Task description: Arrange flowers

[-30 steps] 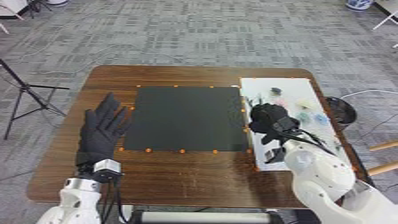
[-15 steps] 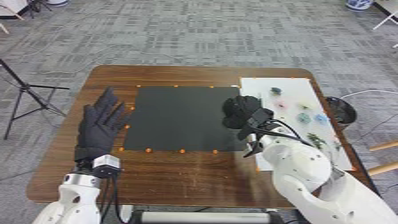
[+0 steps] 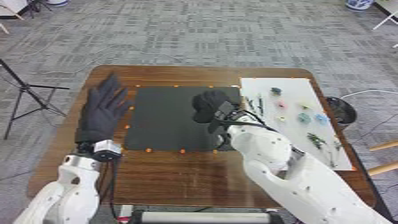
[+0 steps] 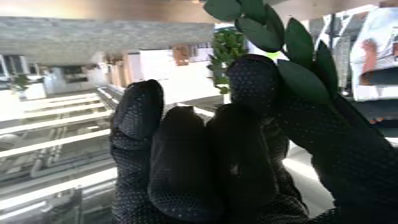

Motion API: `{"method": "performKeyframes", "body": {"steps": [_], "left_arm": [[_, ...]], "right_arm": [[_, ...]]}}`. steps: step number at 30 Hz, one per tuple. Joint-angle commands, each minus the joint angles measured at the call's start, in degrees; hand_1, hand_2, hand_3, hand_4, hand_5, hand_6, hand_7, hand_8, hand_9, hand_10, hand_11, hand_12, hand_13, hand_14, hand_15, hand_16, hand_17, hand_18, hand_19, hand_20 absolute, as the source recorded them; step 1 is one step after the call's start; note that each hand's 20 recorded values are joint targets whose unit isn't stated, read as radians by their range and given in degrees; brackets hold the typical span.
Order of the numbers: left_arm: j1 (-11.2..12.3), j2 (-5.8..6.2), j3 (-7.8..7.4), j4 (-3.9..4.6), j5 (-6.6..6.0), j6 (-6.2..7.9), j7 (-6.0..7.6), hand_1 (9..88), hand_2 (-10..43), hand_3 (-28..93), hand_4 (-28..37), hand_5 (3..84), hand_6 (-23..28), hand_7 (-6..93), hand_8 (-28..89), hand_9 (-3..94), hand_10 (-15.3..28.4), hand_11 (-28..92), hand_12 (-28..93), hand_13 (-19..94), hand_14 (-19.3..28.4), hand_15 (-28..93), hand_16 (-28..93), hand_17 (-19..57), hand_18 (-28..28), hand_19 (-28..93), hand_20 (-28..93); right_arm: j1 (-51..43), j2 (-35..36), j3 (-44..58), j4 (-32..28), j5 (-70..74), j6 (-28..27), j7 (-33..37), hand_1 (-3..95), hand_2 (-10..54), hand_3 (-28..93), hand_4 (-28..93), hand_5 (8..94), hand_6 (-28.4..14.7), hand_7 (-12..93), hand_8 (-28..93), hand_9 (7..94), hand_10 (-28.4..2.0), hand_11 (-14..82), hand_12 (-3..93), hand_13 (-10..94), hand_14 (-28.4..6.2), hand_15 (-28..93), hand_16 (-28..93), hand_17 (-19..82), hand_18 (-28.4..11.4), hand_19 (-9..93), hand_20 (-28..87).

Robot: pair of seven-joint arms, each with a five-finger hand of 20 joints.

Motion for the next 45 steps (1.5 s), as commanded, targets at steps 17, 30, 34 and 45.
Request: {"method": "performKeyframes", "body": {"steps": [17, 30, 34, 45], "left_arm": [[-16.66, 1.51, 6.16, 0.52, 2.01, -2.37, 3.02, 27.9, -1.8, 47, -27.0, 22.4, -0.1, 15.6, -8, 17.3, 8.7, 7, 20, 13, 11.1, 1, 11, -14.6, 19.5, 38, 5], [-20.0, -2.46, 9.04, 1.33, 3.36, -4.79, 3.5, 27.7, -1.7, 48, -26.9, 22.4, -0.1, 15.2, -8, 17.4, 8.8, 7, 20, 13, 11.3, 1, 11, -14.7, 19.5, 38, 5], [-21.04, -3.48, 9.69, 1.82, 3.74, -5.71, 3.14, 27.7, -1.8, 48, -27.0, 22.5, -0.1, 15.2, -8, 17.5, 8.8, 7, 19, 13, 11.3, 1, 11, -14.7, 19.5, 38, 5], [-23.54, -4.94, 12.17, 2.52, 4.33, -6.32, 3.74, 27.9, -1.6, 47, -26.8, 22.5, -0.1, 15.1, -8, 17.5, 8.8, 7, 19, 13, 11.3, 1, 11, -14.7, 19.6, 38, 5]], "right_arm": [[7.94, -20.64, -8.46, 19.52, -11.83, 5.85, -1.79, 30.7, 2.0, 89, -2, 67.7, 0.3, 61, 37, 83.3, -7.0, 77.0, 62.2, 80, -8.0, 90, 40, 38, -18.9, 89, 32], [6.4, -23.22, -8.45, 22.25, -13.82, 7.96, -1.47, 30.8, 2.1, 89, -2, 67.6, 0.2, 61, 37, 83.3, -7.1, 76.9, 62.2, 80, -8.3, 90, 40, 38, -18.8, 89, 32], [6.17, -23.63, -8.84, 22.22, -13.47, 9.3, -1.08, 30.9, 2.1, 89, -2, 67.5, 0.2, 61, 37, 83.2, -7.0, 76.9, 62.2, 79, -8.3, 90, 40, 38, -18.9, 89, 32], [4.19, -26.01, -8.16, 23.0, -15.48, 9.17, -1.82, 30.9, 2.1, 89, -2, 67.5, 0.2, 61, 36, 83.2, -7.1, 76.5, 62.2, 79, -8.3, 90, 40, 38, -18.9, 89, 33]]}}
